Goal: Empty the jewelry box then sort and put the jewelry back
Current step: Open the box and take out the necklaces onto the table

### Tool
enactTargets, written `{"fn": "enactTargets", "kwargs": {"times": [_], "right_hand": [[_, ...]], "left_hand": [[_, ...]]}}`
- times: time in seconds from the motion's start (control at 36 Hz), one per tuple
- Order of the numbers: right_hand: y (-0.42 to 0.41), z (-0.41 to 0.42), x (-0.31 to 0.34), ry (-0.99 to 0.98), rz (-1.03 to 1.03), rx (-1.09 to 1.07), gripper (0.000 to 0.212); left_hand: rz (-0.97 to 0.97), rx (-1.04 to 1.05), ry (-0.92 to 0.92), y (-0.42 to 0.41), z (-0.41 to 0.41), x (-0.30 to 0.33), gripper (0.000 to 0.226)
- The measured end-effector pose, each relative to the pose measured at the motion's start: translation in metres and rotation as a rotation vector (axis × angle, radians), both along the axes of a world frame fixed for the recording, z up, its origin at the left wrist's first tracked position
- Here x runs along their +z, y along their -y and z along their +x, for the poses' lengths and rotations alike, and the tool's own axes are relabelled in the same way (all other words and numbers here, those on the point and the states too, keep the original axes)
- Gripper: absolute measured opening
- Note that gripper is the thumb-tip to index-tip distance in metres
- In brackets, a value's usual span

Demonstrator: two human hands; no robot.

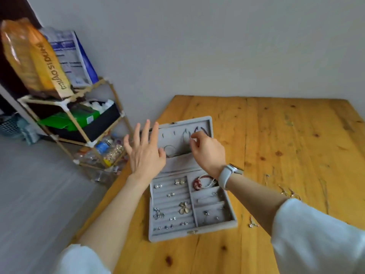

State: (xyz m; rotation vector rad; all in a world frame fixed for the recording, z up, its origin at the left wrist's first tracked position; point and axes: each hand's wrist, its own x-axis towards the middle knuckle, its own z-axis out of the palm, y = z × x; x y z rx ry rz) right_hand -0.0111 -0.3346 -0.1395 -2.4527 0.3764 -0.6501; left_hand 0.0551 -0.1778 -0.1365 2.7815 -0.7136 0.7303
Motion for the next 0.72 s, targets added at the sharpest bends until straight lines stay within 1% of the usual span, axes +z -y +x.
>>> {"fn": "enactTargets", "kwargs": {"times": [0.06,0.11,0.28,0.36,0.44,0.5,0.58,0.64,0.72], "right_hand": [[-0.004,0.010,0.000,-0.028,-0.032,-0.087,0.026],[-0.007,0.018,-0.001,-0.079,-0.085,-0.144,0.028],[-0.012,0.031,-0.012,-0.136,-0.144,-0.217,0.025],[-0.017,0.031,-0.010,-0.120,-0.077,-0.231,0.024],[-0.014,0.030,-0.001,0.017,0.081,-0.250,0.023],[-0.009,0.031,0.009,0.129,0.144,-0.190,0.021],[-0.002,0.030,0.032,0.240,0.216,0.004,0.012],[0.002,0.029,0.050,0.266,0.247,0.084,0.011],[0.005,0.024,0.078,0.259,0.292,0.180,0.012]], "left_hand": [[-0.011,0.009,-0.028,0.000,0.004,-0.003,0.073],[-0.025,0.004,-0.003,0.001,0.004,-0.006,0.073],[-0.054,0.008,0.026,0.003,0.006,-0.013,0.075],[-0.073,0.010,0.003,0.004,0.005,-0.013,0.076],[-0.086,0.011,-0.001,0.003,0.004,-0.014,0.076],[-0.087,0.009,-0.003,0.001,0.004,-0.013,0.076],[-0.081,0.012,-0.032,0.000,0.003,-0.010,0.077],[-0.066,0.016,-0.079,0.001,0.001,-0.005,0.077],[-0.051,0.017,-0.204,0.001,0.001,0.006,0.071]]}}
